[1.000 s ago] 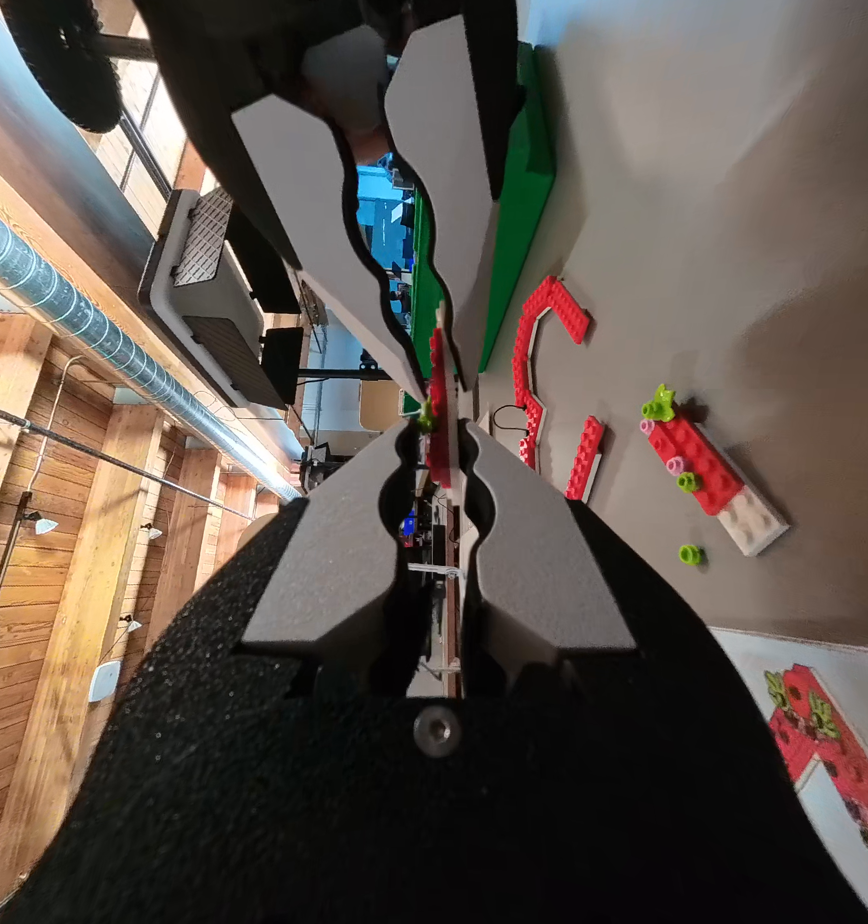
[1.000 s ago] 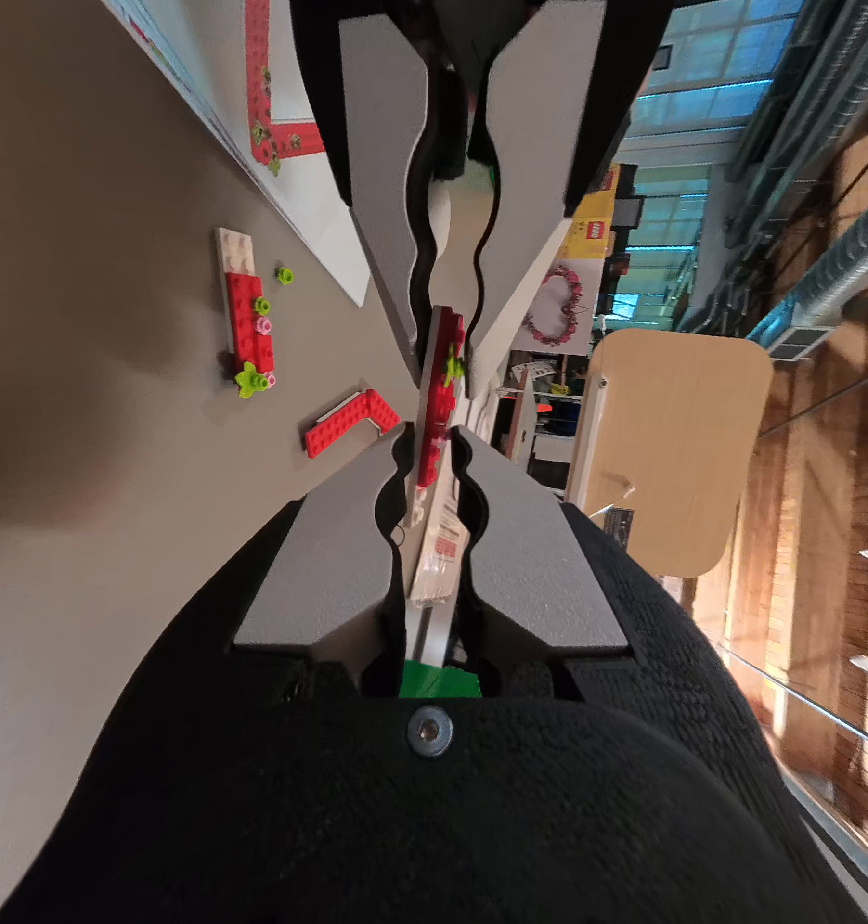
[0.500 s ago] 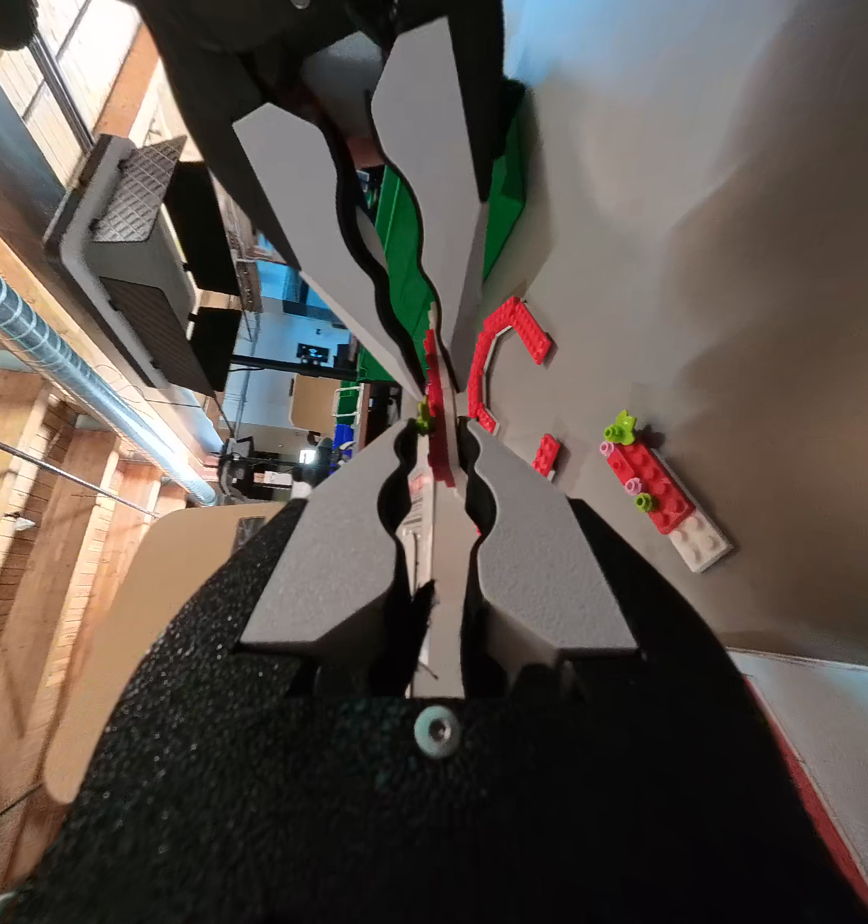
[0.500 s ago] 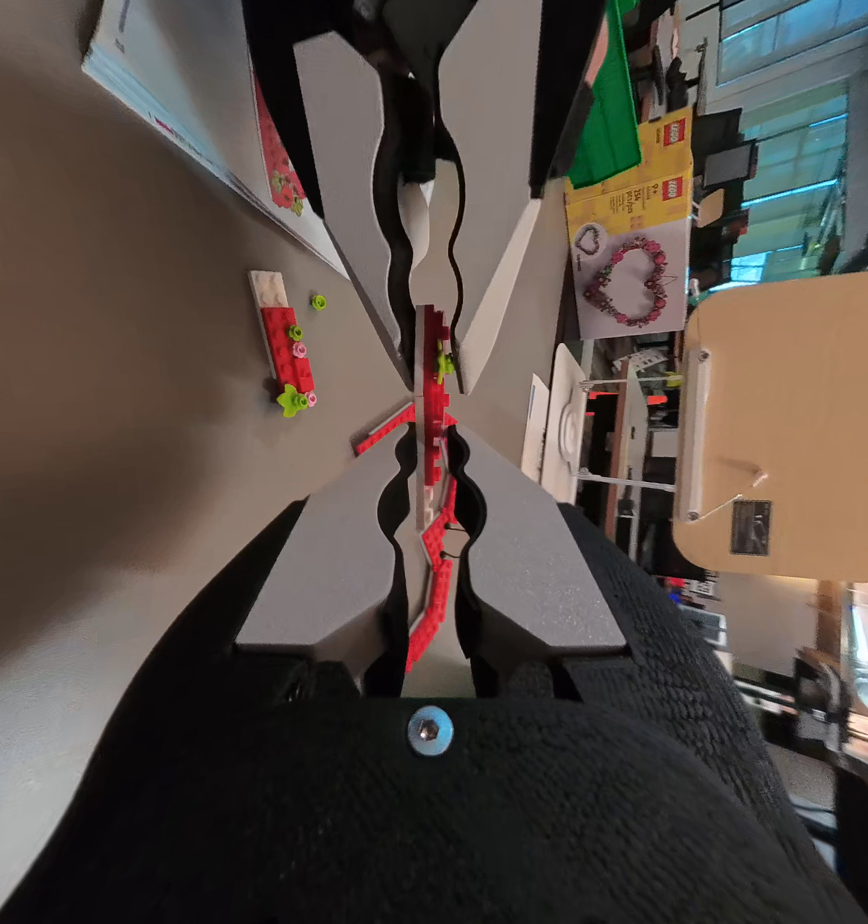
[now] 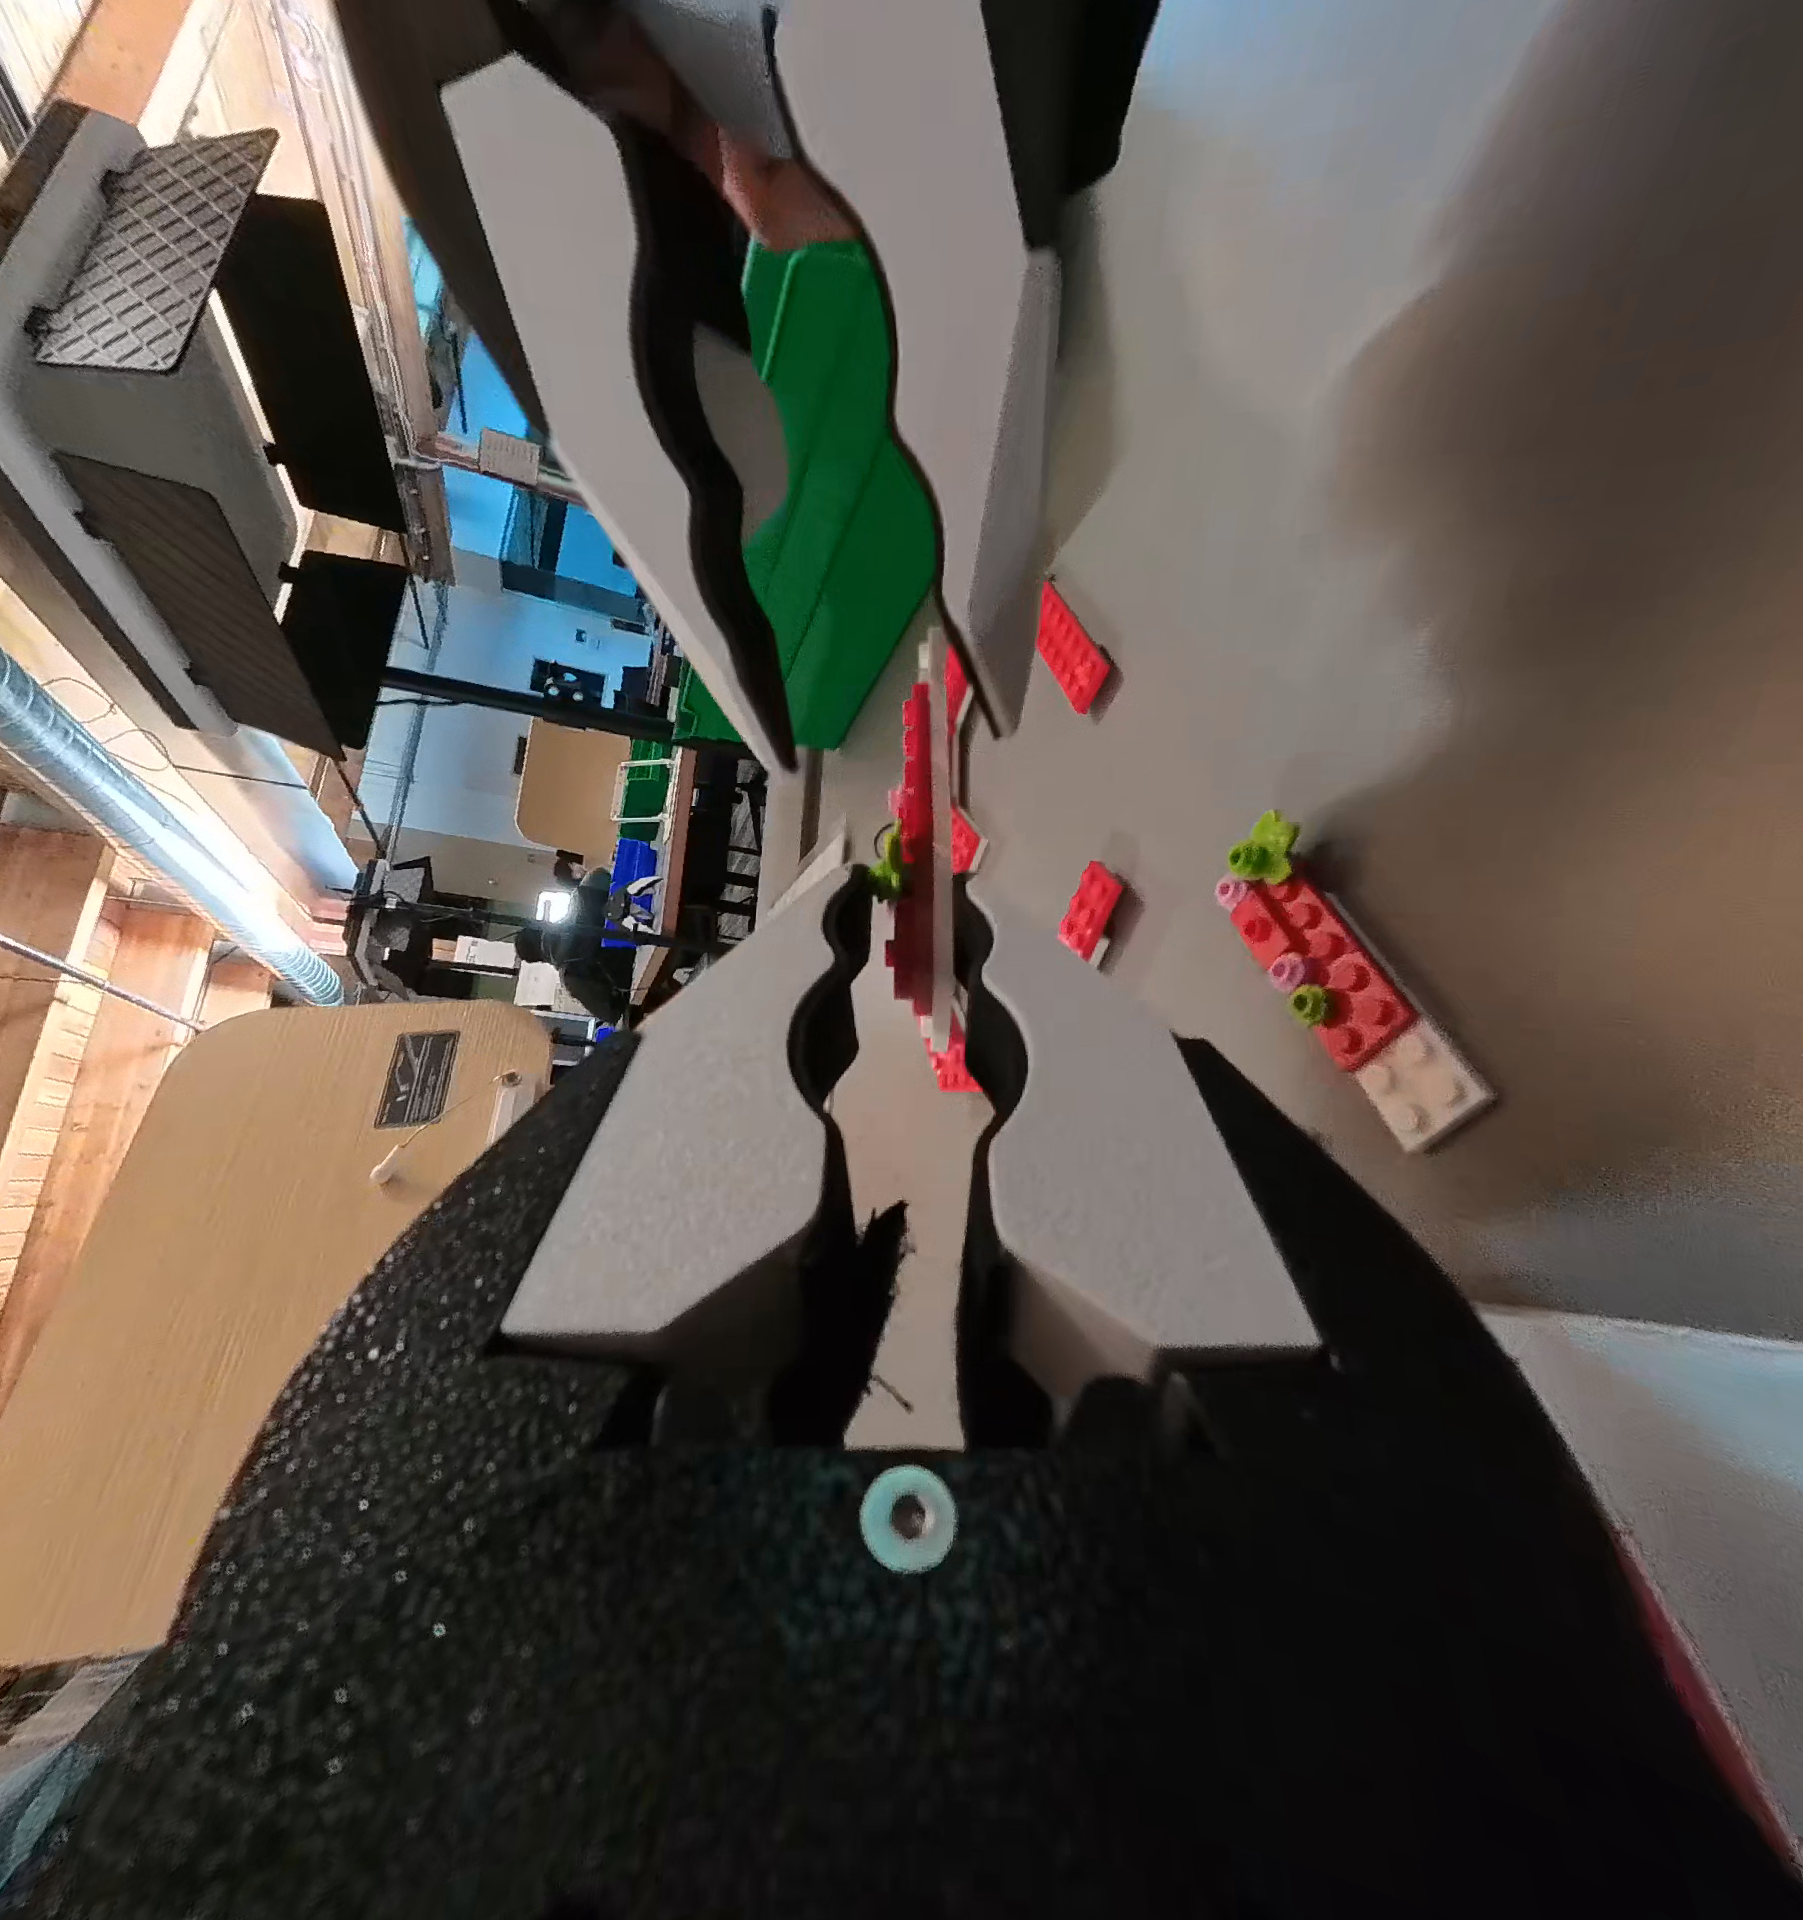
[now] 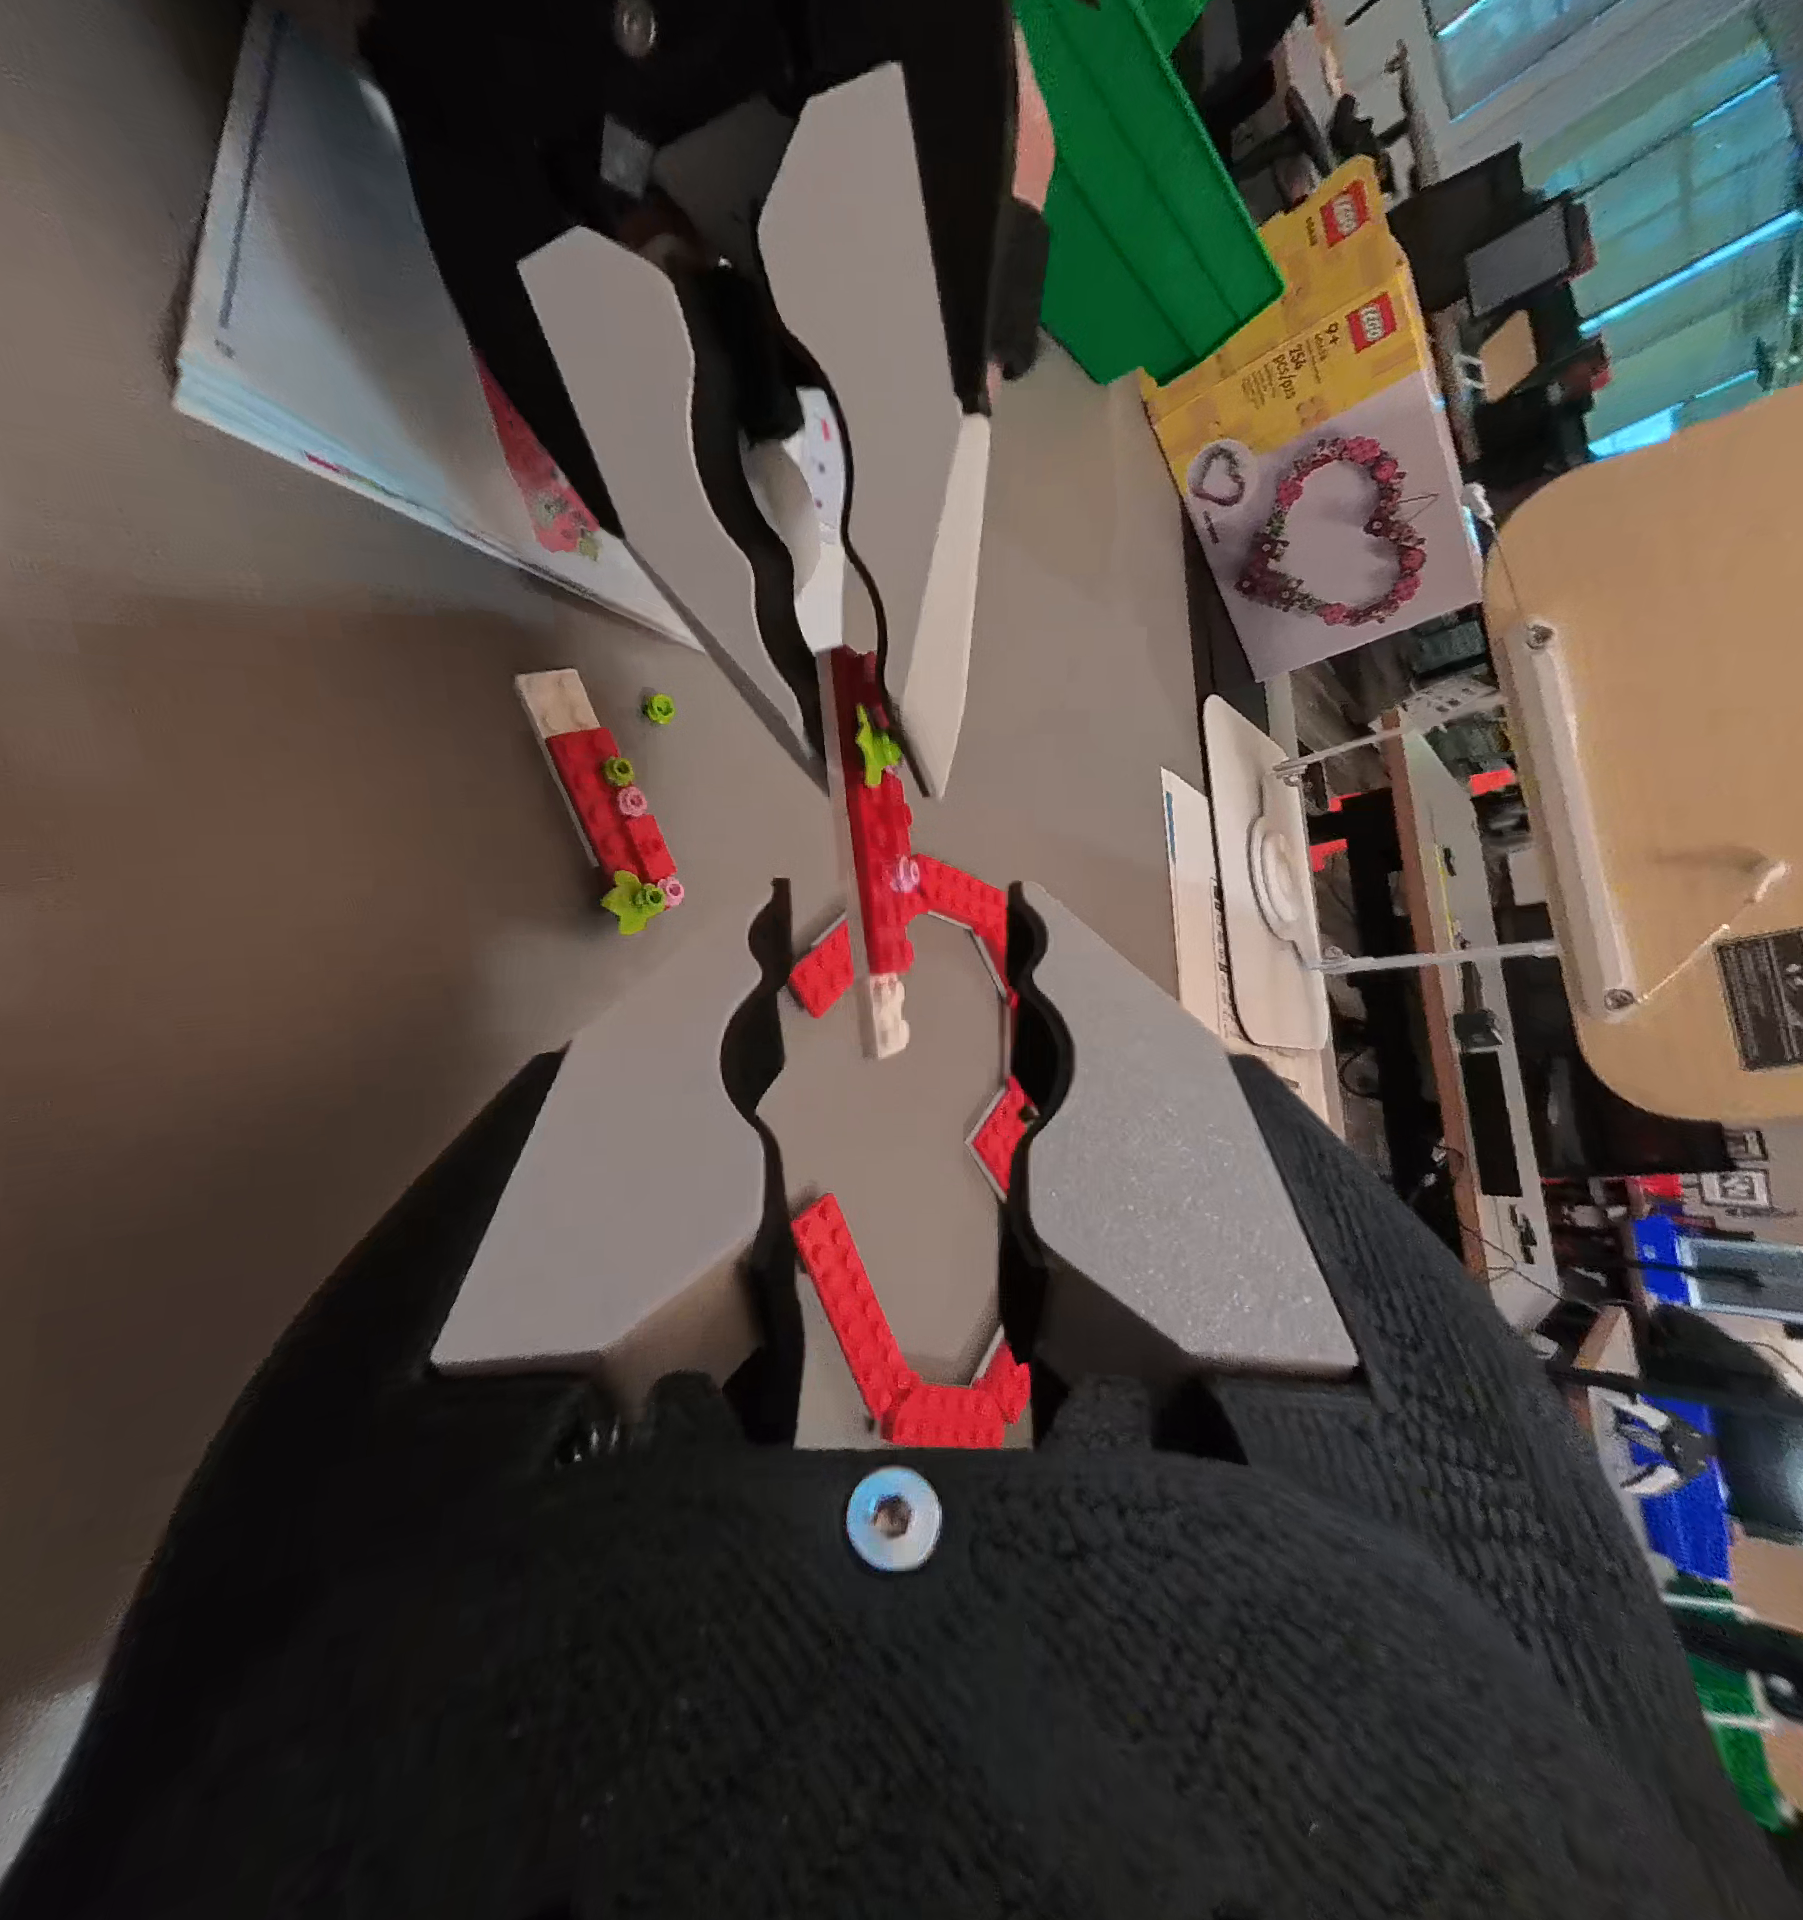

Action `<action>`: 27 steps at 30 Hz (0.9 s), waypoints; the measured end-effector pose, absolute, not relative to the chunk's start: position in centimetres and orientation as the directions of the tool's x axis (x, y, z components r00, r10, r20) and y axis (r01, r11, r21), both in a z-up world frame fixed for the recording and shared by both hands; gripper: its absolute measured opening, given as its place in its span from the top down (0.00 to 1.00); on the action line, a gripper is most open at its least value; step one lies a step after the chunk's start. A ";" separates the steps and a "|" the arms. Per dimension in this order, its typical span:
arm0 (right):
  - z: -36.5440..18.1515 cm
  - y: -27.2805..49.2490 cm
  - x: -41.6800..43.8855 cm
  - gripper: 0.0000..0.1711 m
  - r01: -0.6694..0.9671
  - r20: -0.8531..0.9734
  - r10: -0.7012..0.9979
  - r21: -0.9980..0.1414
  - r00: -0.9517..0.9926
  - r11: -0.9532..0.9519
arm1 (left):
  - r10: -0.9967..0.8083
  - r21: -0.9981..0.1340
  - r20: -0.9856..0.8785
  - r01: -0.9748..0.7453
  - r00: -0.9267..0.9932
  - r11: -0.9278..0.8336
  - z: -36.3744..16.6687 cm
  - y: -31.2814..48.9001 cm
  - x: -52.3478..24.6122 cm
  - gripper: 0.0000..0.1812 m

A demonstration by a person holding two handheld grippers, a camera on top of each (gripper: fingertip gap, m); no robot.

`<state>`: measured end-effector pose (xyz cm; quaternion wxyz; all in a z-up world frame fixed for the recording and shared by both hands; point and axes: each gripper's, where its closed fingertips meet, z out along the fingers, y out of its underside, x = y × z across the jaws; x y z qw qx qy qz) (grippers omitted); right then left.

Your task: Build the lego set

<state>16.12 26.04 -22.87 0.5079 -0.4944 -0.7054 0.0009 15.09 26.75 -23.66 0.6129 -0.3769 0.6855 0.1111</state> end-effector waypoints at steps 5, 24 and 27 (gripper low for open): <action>-21.8 27.3 17.6 0.71 0.565 0.588 0.767 -0.735 0.256 0.375 | -0.333 -0.301 -0.937 -0.723 0.104 0.621 -21.5 28.8 11.7 0.93; -22.1 30.9 21.8 0.76 0.313 0.414 0.646 -0.910 0.641 0.272 | -0.250 -0.431 -0.902 -0.744 0.352 0.510 -21.9 29.1 0.2 0.93; -22.4 31.0 21.6 0.76 0.329 0.423 0.650 -0.905 0.632 0.269 | -0.231 -0.399 -0.917 -0.740 0.325 0.541 -22.1 28.6 0.8 0.93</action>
